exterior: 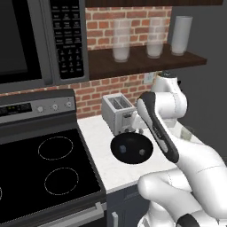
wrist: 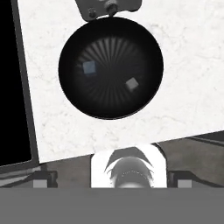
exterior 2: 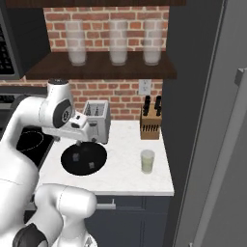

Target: Grab a lemon wedge from the fridge and one ice cube from the ice bowl, and put them in the glass of lemonade.

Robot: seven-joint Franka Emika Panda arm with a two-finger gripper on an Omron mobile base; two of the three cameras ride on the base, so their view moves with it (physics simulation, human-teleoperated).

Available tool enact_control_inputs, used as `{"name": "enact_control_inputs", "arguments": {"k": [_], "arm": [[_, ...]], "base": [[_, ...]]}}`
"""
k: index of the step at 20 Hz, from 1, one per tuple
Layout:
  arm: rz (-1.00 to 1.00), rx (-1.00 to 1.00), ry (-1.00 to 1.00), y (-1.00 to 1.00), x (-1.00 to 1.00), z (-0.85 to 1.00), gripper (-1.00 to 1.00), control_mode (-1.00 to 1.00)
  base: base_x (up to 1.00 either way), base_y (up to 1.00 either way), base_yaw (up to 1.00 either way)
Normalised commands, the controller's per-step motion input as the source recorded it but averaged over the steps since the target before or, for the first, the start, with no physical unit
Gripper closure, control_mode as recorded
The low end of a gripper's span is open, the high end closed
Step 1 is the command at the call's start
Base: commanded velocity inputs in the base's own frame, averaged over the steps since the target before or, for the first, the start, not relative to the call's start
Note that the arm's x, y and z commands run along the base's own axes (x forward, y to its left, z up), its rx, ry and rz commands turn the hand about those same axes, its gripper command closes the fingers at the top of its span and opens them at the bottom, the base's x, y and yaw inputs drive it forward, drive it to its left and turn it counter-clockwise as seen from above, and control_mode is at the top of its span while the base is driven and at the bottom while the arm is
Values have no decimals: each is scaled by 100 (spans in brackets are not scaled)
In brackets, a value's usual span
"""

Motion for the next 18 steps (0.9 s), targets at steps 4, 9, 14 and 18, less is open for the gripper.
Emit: {"name": "enact_control_inputs", "arguments": {"k": [4, 9, 14, 18], "arm": [[21, -2, 33, 7, 44, -53, -100, -100], [3, -11, -10, 6, 48, -45, -100, -100], [0, -3, -14, 4, 41, -33, -100, -100], [0, 0, -4, 0, 33, -66, -100, -100]], "base": [[0, 0, 0], [0, 0, 0], [0, 0, 0], [0, 0, 0]]}}
